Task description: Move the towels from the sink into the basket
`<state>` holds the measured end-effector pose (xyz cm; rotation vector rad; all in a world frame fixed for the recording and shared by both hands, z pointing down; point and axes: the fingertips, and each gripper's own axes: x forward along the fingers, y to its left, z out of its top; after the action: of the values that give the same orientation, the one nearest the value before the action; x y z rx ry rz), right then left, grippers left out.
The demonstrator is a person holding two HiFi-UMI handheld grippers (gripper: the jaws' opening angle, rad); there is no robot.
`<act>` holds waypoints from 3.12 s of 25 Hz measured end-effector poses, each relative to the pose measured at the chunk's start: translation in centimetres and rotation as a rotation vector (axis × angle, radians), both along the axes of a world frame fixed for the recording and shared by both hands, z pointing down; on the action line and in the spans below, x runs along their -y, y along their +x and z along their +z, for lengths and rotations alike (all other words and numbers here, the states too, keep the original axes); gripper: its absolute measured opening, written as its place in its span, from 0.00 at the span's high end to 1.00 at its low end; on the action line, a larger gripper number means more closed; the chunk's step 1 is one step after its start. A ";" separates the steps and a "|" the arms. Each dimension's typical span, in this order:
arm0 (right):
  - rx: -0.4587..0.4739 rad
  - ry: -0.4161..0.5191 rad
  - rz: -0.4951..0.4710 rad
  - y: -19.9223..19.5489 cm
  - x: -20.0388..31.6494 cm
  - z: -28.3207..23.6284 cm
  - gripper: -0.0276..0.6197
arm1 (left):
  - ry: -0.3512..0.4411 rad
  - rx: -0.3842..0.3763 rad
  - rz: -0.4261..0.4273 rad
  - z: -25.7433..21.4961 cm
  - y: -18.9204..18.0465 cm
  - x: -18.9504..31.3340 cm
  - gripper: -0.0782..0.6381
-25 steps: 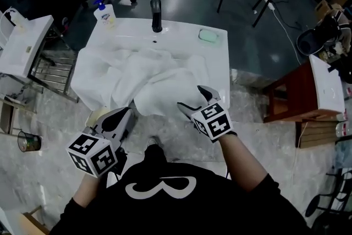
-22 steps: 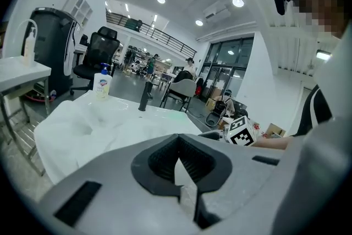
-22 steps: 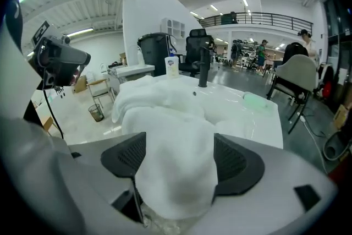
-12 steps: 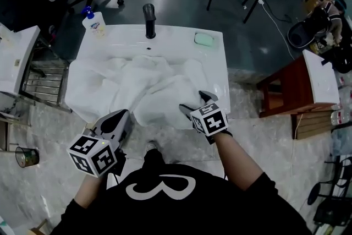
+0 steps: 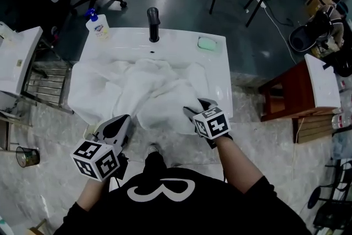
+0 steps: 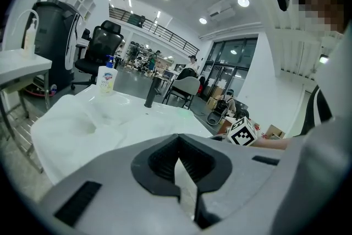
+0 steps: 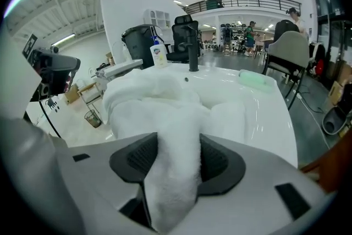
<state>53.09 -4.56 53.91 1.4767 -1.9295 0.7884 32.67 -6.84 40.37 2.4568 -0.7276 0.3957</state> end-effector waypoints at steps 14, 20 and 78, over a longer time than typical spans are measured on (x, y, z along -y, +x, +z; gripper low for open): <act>0.131 0.127 0.031 -0.8 -1.3 -3.7 0.84 | 0.029 0.001 -0.037 -2.0 -0.3 -3.2 0.88; 0.156 0.217 -0.014 -1.3 -3.0 -7.7 0.85 | 0.049 -0.007 -0.064 -3.1 -0.1 -6.0 0.88; 0.443 0.094 -0.662 -46.2 -1.6 -10.6 0.85 | 0.013 0.017 -0.649 0.8 -40.6 -9.2 0.88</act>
<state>6.86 -2.98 43.29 0.6388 -2.5986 0.7494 -7.95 2.33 41.17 2.0724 -1.4631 0.1561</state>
